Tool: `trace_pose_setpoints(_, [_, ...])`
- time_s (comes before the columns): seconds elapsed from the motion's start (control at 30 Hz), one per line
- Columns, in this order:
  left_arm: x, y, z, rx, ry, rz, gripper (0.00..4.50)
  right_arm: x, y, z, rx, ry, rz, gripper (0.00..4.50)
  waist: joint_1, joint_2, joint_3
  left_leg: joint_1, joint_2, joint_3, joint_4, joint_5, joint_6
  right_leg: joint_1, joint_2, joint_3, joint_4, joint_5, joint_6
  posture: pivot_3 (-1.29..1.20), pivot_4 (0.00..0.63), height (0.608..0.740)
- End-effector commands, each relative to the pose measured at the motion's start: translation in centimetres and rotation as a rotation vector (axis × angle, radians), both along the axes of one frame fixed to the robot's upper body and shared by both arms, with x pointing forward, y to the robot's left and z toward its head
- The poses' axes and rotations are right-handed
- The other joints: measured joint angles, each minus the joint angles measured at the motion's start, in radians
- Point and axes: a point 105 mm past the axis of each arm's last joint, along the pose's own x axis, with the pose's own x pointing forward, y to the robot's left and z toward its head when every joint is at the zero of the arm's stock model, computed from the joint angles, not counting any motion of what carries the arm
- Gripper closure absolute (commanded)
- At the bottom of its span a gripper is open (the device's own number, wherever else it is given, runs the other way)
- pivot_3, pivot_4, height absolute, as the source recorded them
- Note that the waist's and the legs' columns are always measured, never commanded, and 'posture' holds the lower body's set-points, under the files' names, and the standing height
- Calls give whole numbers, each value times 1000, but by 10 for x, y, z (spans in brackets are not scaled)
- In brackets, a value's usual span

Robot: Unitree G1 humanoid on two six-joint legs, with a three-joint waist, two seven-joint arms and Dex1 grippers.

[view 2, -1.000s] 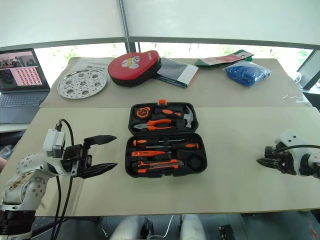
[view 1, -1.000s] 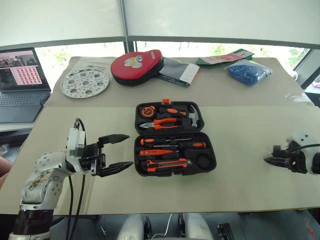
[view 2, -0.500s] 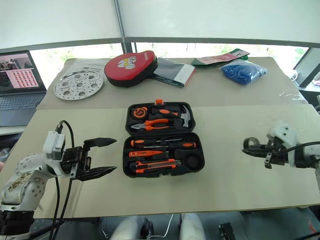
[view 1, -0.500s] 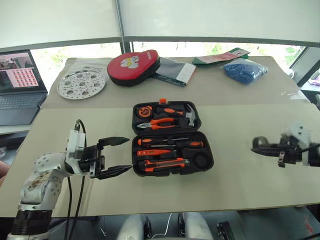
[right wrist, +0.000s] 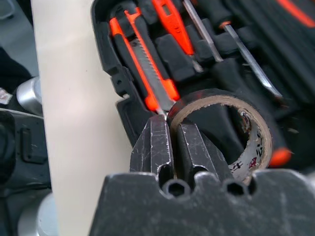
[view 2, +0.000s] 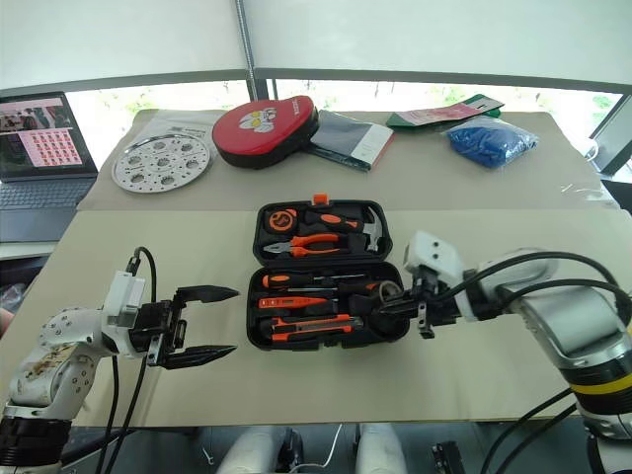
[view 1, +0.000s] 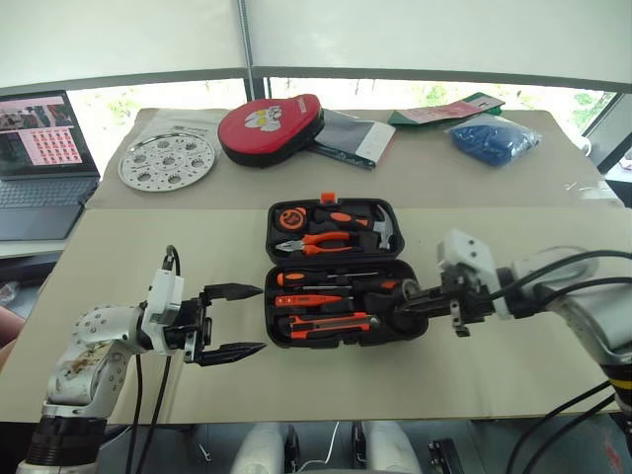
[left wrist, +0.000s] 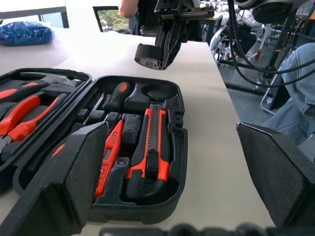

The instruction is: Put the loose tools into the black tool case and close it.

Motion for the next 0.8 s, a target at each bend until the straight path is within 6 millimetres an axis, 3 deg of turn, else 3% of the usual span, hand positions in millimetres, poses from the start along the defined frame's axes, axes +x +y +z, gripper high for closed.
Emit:
trace_pose_setpoints(0.03, [-1, -2, 1, 9, -26, -11, 0, 2, 0, -11, -64, -13, -2, 4446, 0, 0, 0, 0, 0, 0, 0, 0, 0, 0, 0, 0, 0, 0, 0, 0, 150, 740])
trace_pose_setpoints(0.13, [-2, -2, -1, 12, -30, 0, 0, 0, -3, -29, -121, 61, -41, 4446, -1, 0, 0, -1, 0, 1, 1, 0, 0, 0, 1, 0, 0, 0, 0, 0, 150, 740])
trace_pose_setpoints(0.37, [-2, 3, -4, 10, -35, 31, 0, 5, -4, -35, -164, 76, -71, 4446, -3, -1, 0, 0, 0, 1, 1, 0, 0, 0, 1, 0, 1, 0, 0, 0, 150, 740])
trace_pose_setpoints(0.4, [-2, 4, -5, 11, -36, 33, 0, 8, -2, -33, -163, 57, -76, 3699, -3, 0, 0, 0, 0, 1, 1, 0, 0, 0, 1, 0, 1, 0, 0, 0, 150, 740])
trace_pose_setpoints(0.6, [-2, 10, -7, 16, -40, 52, 0, 1, 8, -13, -145, 65, 24, 1871, -6, -1, 0, 0, 0, 1, 1, 0, 0, 0, 2, 0, 1, 0, 0, 0, 150, 740])
trace_pose_setpoints(0.77, [3, 20, -9, 8, -20, 143, 0, -9, 4, 37, 64, 126, 107, 178, -5, -1, 0, 0, 0, 1, 1, 0, 0, 0, 1, 0, 0, 0, 0, 0, 150, 740])
trace_pose_setpoints(0.8, [5, 22, -9, -1, -15, 176, 0, -9, -1, 44, 91, 128, 103, 178, -4, -1, 0, 0, 0, 1, 1, 0, 0, 0, 1, 0, 0, 0, 0, 0, 150, 740])
